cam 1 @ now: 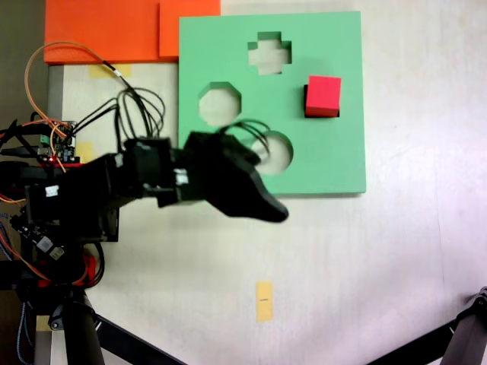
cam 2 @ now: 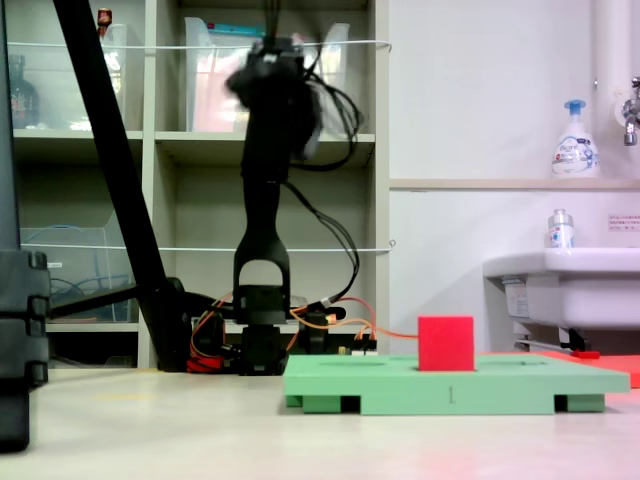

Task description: Put the square block into the corresponding hole

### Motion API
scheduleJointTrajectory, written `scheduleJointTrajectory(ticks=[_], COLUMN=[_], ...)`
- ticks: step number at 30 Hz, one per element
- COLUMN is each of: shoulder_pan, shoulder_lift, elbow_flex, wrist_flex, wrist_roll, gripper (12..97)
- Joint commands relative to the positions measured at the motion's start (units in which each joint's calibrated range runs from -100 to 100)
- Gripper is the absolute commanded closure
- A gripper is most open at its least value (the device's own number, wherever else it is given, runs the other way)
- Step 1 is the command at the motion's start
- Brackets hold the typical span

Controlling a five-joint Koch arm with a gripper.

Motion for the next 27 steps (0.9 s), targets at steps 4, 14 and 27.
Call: scheduleJointTrajectory(ticks=[4,14,27], shoulder_pan=[-2.15,-2.93,-3.81], shoulder_lift=[-41.00,-56.36,-56.36], elbow_flex=[-55.87,-131.44,-140.81], wrist_flex=[51.73,112.78,108.55], wrist_roll=[-4.10,-22.52,-22.56], gripper=[49.5,57.7,56.8])
